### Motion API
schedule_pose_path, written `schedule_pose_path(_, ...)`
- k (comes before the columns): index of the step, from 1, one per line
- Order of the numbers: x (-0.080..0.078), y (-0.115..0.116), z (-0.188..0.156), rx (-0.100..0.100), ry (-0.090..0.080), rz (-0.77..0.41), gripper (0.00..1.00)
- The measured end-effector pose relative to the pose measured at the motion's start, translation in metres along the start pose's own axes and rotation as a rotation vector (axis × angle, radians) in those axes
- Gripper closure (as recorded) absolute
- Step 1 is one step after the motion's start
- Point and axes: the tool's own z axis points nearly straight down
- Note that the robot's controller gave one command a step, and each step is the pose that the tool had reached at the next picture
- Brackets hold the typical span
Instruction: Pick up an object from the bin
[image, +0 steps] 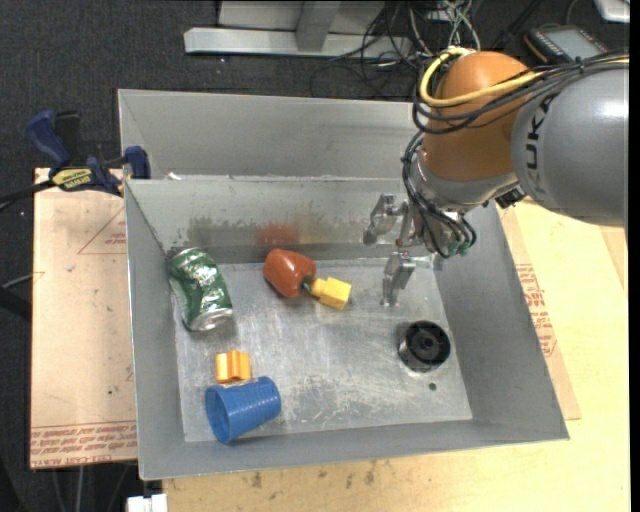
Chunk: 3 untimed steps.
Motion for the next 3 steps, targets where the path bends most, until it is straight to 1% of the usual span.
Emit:
schedule_pose_path(1,0.004,0.039,0.041,-0.001,0.004,-0.169,0.0)
schedule_pose_path(2,-0.005,0.043,0.103,-0.002,-0.006,-0.196,1.0)
schedule_pose_path(3,-0.005,0.043,0.103,-0.002,-0.006,-0.196,1.0)
